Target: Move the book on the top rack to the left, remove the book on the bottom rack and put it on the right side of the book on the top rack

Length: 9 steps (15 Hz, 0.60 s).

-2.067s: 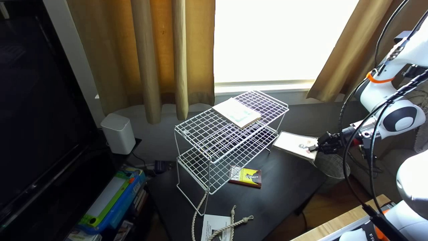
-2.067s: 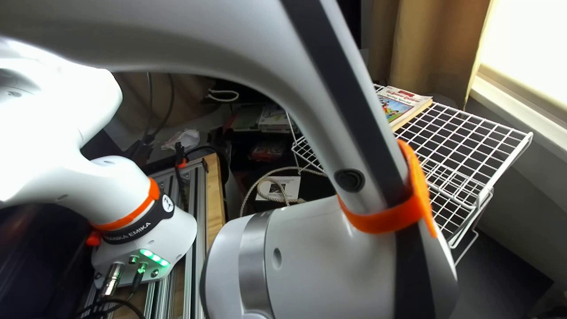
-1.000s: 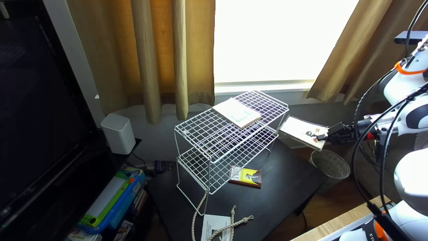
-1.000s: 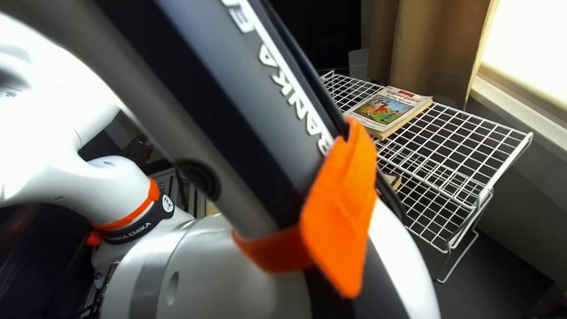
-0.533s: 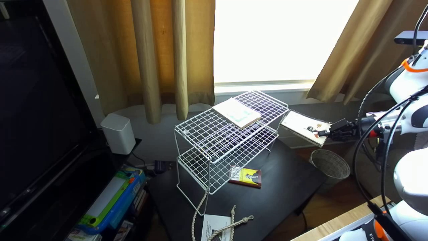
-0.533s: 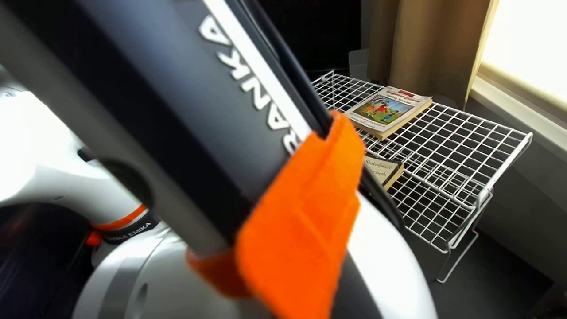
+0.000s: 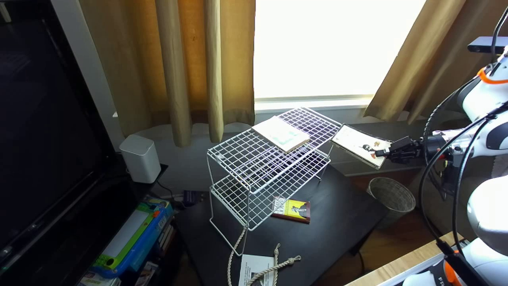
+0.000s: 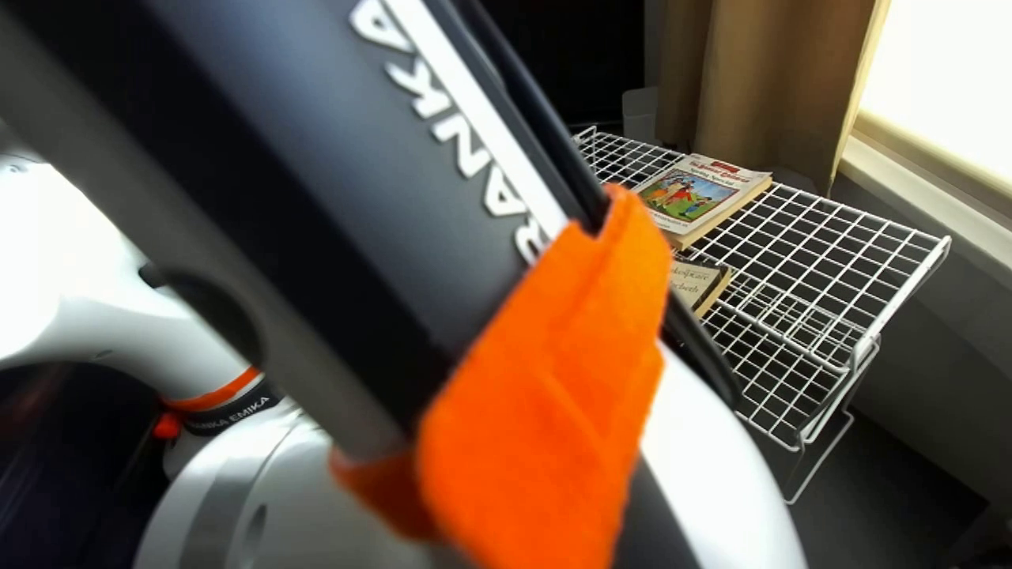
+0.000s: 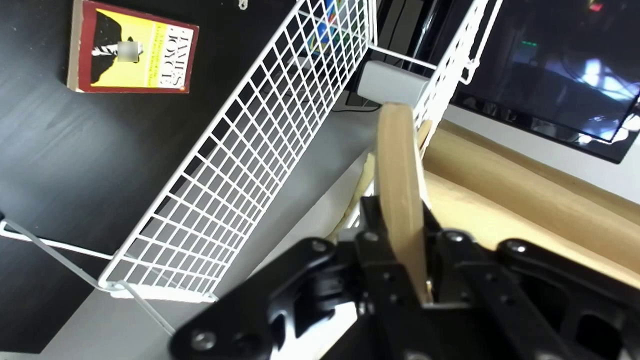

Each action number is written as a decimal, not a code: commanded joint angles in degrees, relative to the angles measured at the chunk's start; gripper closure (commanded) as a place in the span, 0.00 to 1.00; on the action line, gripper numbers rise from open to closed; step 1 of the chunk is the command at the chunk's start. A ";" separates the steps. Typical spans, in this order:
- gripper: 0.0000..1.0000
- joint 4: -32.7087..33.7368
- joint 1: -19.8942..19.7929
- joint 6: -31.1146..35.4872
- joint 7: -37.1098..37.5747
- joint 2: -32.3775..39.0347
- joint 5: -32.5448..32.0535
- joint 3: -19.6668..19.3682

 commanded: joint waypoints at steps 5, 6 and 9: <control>0.96 0.03 2.13 0.85 2.96 -0.83 7.06 1.85; 0.96 0.23 2.57 1.06 3.35 -0.67 7.93 2.22; 0.96 1.02 3.74 1.77 4.55 0.04 10.29 3.15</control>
